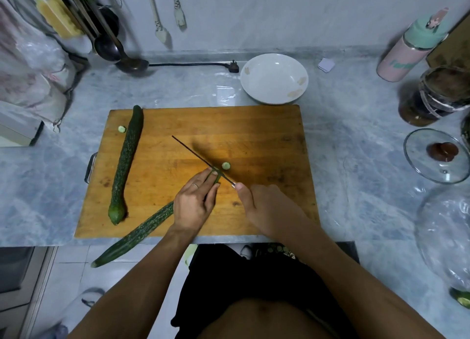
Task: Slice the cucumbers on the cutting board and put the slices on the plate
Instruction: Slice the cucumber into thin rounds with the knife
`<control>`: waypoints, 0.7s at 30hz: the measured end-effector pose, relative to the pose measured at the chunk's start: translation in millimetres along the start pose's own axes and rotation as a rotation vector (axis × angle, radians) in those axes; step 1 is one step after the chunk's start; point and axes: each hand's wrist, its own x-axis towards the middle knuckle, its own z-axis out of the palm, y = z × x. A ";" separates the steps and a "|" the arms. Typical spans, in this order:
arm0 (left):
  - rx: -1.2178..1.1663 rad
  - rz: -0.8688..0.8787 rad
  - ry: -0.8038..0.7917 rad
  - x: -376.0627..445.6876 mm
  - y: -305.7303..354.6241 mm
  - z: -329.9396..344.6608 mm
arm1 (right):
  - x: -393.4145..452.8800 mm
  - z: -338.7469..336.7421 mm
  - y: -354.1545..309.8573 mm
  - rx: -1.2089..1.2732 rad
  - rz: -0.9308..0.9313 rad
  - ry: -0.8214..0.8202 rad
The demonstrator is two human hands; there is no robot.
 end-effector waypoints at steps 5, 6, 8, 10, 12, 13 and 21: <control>0.034 0.014 -0.001 -1.2 -1.7 2.4 | 12.0 6.4 -2.6 -0.006 0.043 -0.026; 0.033 0.019 -0.005 -1.4 -2.5 2.6 | 16.6 8.4 -4.1 -0.003 0.060 -0.041; 0.023 0.017 -0.012 -1.6 -3.5 2.7 | 25.6 12.9 -4.3 0.015 0.080 -0.056; 0.014 0.010 -0.021 -1.4 -3.2 3.0 | 28.9 14.5 -6.3 0.017 0.098 -0.054; 0.013 0.014 -0.025 -1.2 -2.7 3.2 | 27.8 16.8 -6.3 0.039 0.107 -0.044; 0.014 0.010 -0.027 -1.0 -2.1 2.7 | 26.6 16.9 -5.7 0.046 0.106 -0.038; -0.058 -0.010 -0.082 -3.4 -5.5 -3.0 | 29.8 -1.8 -0.1 0.103 0.081 -0.029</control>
